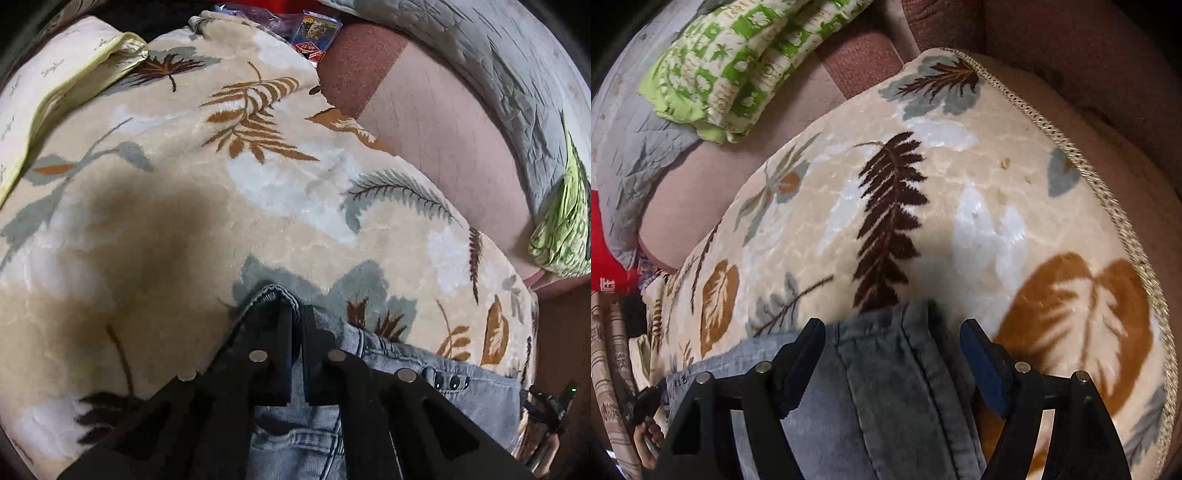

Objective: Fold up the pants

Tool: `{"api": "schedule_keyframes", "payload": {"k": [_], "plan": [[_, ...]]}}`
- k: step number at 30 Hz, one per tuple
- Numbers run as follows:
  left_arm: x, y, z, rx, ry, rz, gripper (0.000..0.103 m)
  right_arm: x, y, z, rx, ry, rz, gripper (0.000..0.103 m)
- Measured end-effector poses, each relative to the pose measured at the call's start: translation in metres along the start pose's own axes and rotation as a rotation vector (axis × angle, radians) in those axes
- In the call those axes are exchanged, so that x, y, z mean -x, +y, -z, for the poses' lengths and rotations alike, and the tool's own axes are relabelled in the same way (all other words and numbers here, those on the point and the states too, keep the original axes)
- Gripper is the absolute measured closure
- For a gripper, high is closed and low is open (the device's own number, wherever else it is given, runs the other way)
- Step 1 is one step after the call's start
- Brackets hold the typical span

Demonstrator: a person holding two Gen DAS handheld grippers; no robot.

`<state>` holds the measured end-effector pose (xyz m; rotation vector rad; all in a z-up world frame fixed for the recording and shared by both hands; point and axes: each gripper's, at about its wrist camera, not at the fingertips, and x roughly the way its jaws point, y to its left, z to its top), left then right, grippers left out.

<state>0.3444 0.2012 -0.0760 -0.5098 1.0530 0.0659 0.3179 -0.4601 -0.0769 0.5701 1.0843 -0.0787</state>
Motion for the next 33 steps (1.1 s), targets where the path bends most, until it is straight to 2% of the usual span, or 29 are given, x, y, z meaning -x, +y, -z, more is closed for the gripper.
{"api": "schedule_keyframes", "payload": {"k": [1,2,3,4,5,6,10,15,22,28,31,33], "plan": [[0.000,0.002,0.000,0.006,0.000,0.000,0.101,-0.008,0.002,-0.003,0.011,0.014,0.013,0.026],[-0.001,0.004,-0.001,0.011,-0.002,0.003,0.101,-0.012,0.007,-0.004,0.037,0.015,0.047,0.034],[-0.002,0.005,-0.002,0.017,0.005,0.009,0.101,-0.014,0.013,-0.004,0.079,0.010,0.094,0.045],[-0.003,0.007,-0.004,0.027,0.008,0.011,0.101,-0.015,0.018,-0.005,0.106,0.009,0.134,0.067],[-0.003,0.010,-0.006,0.042,0.010,0.016,0.101,-0.014,0.018,-0.005,0.114,0.004,0.157,0.077],[-0.004,0.011,-0.007,0.044,0.015,0.019,0.101,-0.012,0.017,-0.006,0.113,0.006,0.150,0.079],[0.000,0.009,-0.009,0.027,0.010,0.018,0.101,-0.010,0.020,-0.004,0.138,0.002,0.161,0.080],[0.014,0.008,-0.012,0.031,-0.016,0.064,0.101,-0.001,0.027,-0.002,0.144,-0.018,0.149,0.080],[0.056,0.002,-0.013,0.025,-0.092,0.129,0.101,0.023,0.027,-0.003,0.126,-0.062,0.116,0.080],[0.125,-0.012,0.005,-0.025,-0.176,0.195,0.101,0.072,0.031,0.001,0.098,-0.170,0.053,0.080],[0.176,-0.008,0.027,-0.041,-0.237,0.243,0.101,0.112,0.033,0.012,0.089,-0.231,0.015,0.080],[0.211,0.001,0.053,-0.059,-0.272,0.276,0.101,0.153,0.027,0.027,0.079,-0.291,-0.032,0.080]]}}
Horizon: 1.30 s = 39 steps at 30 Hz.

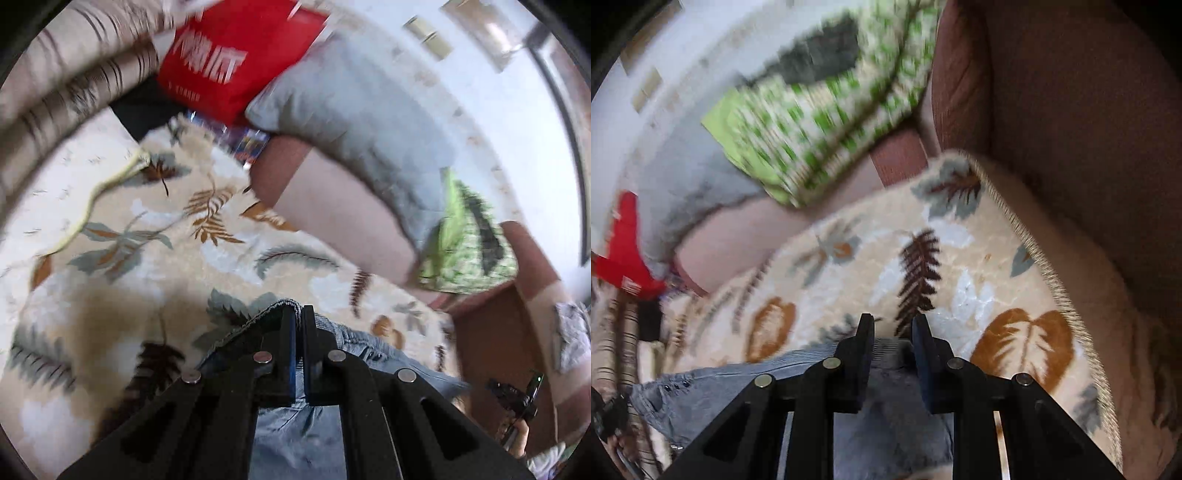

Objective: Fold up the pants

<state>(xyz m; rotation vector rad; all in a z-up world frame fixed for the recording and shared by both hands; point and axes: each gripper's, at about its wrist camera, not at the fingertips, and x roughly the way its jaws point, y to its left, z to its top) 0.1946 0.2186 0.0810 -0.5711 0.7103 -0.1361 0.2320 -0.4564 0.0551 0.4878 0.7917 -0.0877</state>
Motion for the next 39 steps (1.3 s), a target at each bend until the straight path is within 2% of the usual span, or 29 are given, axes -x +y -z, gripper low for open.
{"api": "schedule_keyframes", "payload": {"k": [1,4,6,7,8,11,14,17,19,22,24,27,30,31,32,36,39], "plan": [[0.026,0.001,0.014,-0.011,-0.015,0.020,0.101,0.018,-0.003,0.004,-0.006,-0.024,-0.016,0.080],[0.063,0.006,0.051,-0.056,-0.004,0.033,0.101,0.073,-0.018,0.031,0.000,-0.060,-0.046,0.079],[0.066,0.017,0.076,-0.061,0.044,0.011,0.101,0.083,-0.032,0.057,-0.024,0.012,-0.076,0.059],[0.063,0.023,0.082,-0.053,0.059,-0.005,0.101,0.080,-0.039,0.069,-0.043,0.056,-0.074,0.026],[0.059,0.030,0.088,-0.028,0.080,-0.016,0.101,0.074,-0.043,0.080,-0.052,0.089,-0.056,0.017],[0.052,0.039,0.093,0.003,0.083,-0.017,0.101,0.048,-0.043,0.095,-0.048,0.157,-0.039,0.017],[0.057,0.036,0.092,-0.017,0.062,-0.012,0.101,0.017,-0.034,0.085,-0.054,0.181,-0.053,0.017],[0.058,0.036,0.092,-0.029,0.057,-0.018,0.101,-0.026,-0.037,0.055,-0.186,0.228,-0.107,0.017],[0.058,0.039,0.092,-0.025,0.054,-0.024,0.101,-0.061,-0.036,0.041,-0.283,0.300,-0.147,0.018],[0.058,0.040,0.092,-0.025,0.042,-0.022,0.100,-0.105,-0.030,0.028,-0.378,0.394,-0.151,0.018],[0.058,0.040,0.093,-0.032,0.036,-0.019,0.100,-0.127,-0.024,0.025,-0.403,0.438,-0.100,0.018],[0.061,0.038,0.097,-0.059,0.024,-0.019,0.100,-0.153,-0.020,0.023,-0.433,0.498,-0.020,0.025],[0.064,0.036,0.101,-0.089,0.018,-0.017,0.100,-0.172,-0.018,0.020,-0.416,0.544,0.074,0.056],[0.065,0.037,0.102,-0.092,0.016,-0.013,0.100,-0.177,-0.018,0.020,-0.411,0.555,0.104,0.082],[0.066,0.038,0.104,-0.088,0.018,-0.008,0.100,-0.179,-0.016,0.021,-0.392,0.555,0.126,0.092],[0.068,0.043,0.107,-0.083,0.018,-0.013,0.100,-0.161,-0.003,0.023,-0.330,0.481,0.126,0.095],[0.075,0.046,0.107,-0.067,0.004,-0.005,0.100,-0.128,0.001,0.020,-0.299,0.407,0.103,0.095]]}}
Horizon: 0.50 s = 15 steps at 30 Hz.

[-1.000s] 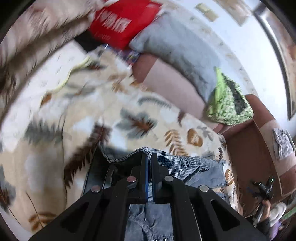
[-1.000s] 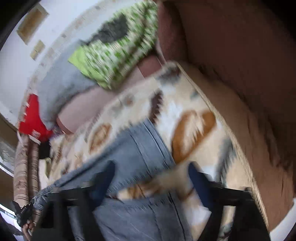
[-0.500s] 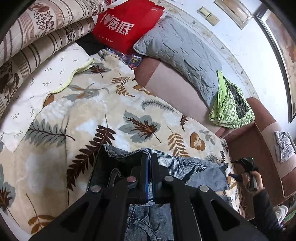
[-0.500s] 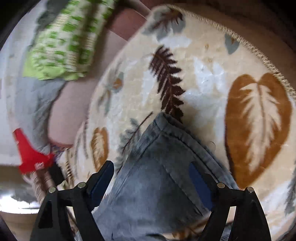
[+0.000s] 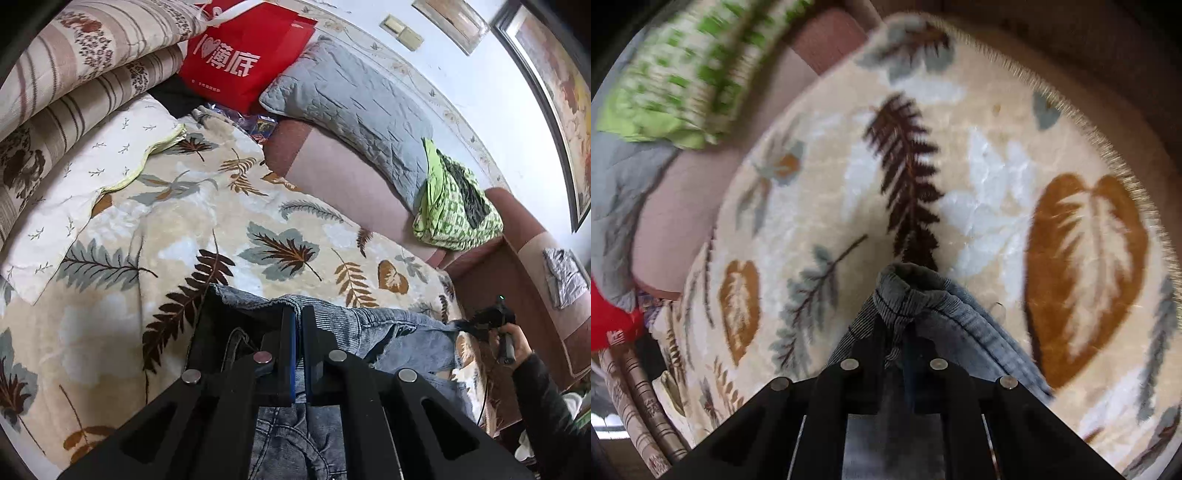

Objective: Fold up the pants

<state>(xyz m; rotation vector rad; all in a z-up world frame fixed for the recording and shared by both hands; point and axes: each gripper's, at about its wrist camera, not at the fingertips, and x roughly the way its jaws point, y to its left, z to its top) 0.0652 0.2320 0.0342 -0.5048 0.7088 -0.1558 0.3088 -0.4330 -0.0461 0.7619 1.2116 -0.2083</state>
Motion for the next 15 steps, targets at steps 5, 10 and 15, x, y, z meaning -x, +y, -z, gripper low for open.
{"api": "schedule_keyframes", "payload": {"k": [5,10,15], "plan": [[0.020,0.001,0.000,0.014,-0.026,0.016,0.100,0.072,-0.015,0.026,0.033,-0.116,-0.094,0.095],[0.048,0.015,0.006,0.042,-0.027,0.053,0.100,0.135,-0.074,0.091,0.008,-0.200,-0.263,0.095],[0.055,0.037,0.031,0.019,0.053,0.004,0.100,0.128,-0.167,0.189,-0.084,-0.154,-0.290,0.094]]}}
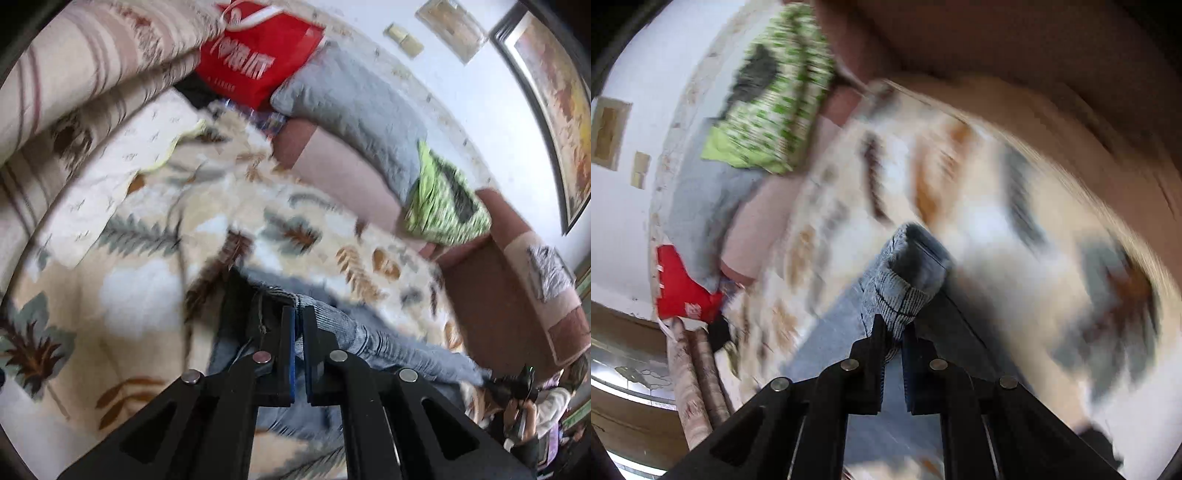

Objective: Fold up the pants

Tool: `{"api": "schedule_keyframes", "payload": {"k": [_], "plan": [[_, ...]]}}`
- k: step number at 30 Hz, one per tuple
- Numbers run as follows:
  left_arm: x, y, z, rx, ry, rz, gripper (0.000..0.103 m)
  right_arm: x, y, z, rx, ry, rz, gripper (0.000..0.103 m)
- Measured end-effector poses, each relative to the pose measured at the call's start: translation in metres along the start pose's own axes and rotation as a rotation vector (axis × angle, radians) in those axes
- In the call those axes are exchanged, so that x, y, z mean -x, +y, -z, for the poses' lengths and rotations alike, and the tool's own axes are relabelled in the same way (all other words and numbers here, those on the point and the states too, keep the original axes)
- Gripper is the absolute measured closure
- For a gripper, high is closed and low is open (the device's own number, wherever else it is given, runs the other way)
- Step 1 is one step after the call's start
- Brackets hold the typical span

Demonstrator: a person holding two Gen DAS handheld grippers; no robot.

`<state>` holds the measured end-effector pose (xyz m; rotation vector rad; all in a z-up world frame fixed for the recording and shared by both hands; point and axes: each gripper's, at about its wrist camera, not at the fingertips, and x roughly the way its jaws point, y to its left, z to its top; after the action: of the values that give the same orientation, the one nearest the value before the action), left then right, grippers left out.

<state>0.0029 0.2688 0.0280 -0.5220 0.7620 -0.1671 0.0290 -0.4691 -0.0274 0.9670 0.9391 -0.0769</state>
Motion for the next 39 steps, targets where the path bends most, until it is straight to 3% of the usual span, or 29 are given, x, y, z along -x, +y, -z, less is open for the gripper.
{"api": "schedule_keyframes", "payload": {"k": [4,6,7,8,11,13,15,17,19,20,21,22,24,28,32,35,37,39], "plan": [[-0.003,0.029,0.011,0.049,0.071,-0.122,0.100,-0.032,-0.070,0.057,-0.070,0.121,0.101,0.084],[0.005,0.036,0.015,0.060,0.079,-0.190,0.100,-0.020,-0.069,0.063,-0.040,0.058,0.098,0.063],[0.008,0.034,0.015,0.045,0.071,-0.196,0.100,-0.011,-0.065,0.063,-0.036,0.030,0.089,0.036],[0.013,0.026,0.016,0.018,0.057,-0.201,0.100,0.000,-0.060,0.062,-0.043,-0.004,0.054,0.023],[0.015,-0.009,0.019,-0.067,0.027,-0.198,0.091,0.020,-0.040,0.060,0.002,-0.083,0.043,0.022],[0.009,-0.038,0.020,-0.131,0.014,-0.159,0.069,0.026,-0.029,0.060,0.013,-0.115,0.011,0.022],[-0.004,-0.075,0.026,-0.211,0.006,-0.105,0.057,0.023,-0.018,0.061,0.021,-0.083,-0.079,0.022],[-0.021,-0.098,0.033,-0.271,-0.001,-0.101,0.056,0.009,-0.007,0.062,0.045,-0.054,-0.155,0.022],[-0.046,-0.108,0.041,-0.275,0.026,-0.108,0.044,-0.011,-0.011,0.061,0.038,-0.023,-0.186,0.022],[-0.069,-0.105,0.049,-0.271,0.063,-0.147,0.041,-0.029,-0.023,0.056,-0.005,0.011,-0.156,0.022],[-0.084,-0.101,0.053,-0.278,0.096,-0.191,0.041,-0.043,-0.036,0.056,-0.063,0.044,-0.070,0.024],[-0.111,-0.088,0.063,-0.276,0.182,-0.302,0.041,-0.054,-0.051,0.056,-0.134,0.064,-0.060,0.028],[-0.130,-0.071,0.072,-0.248,0.244,-0.348,0.042,-0.047,-0.045,0.054,-0.120,0.048,-0.065,0.028],[-0.105,-0.097,0.060,-0.312,0.115,-0.359,0.042,-0.027,0.018,0.048,0.100,-0.003,0.017,0.028],[-0.091,-0.126,0.049,-0.377,-0.008,-0.306,0.029,-0.054,0.096,0.058,0.257,0.079,-0.106,0.026],[-0.123,-0.118,0.055,-0.410,0.059,-0.425,0.027,-0.106,0.159,0.079,0.347,0.221,-0.222,0.026],[-0.149,-0.090,0.067,-0.346,0.157,-0.490,0.026,-0.147,0.197,0.093,0.393,0.312,-0.299,0.026],[-0.147,-0.073,0.075,-0.314,0.118,-0.461,0.019,-0.195,0.225,0.113,0.384,0.427,-0.354,0.026]]}}
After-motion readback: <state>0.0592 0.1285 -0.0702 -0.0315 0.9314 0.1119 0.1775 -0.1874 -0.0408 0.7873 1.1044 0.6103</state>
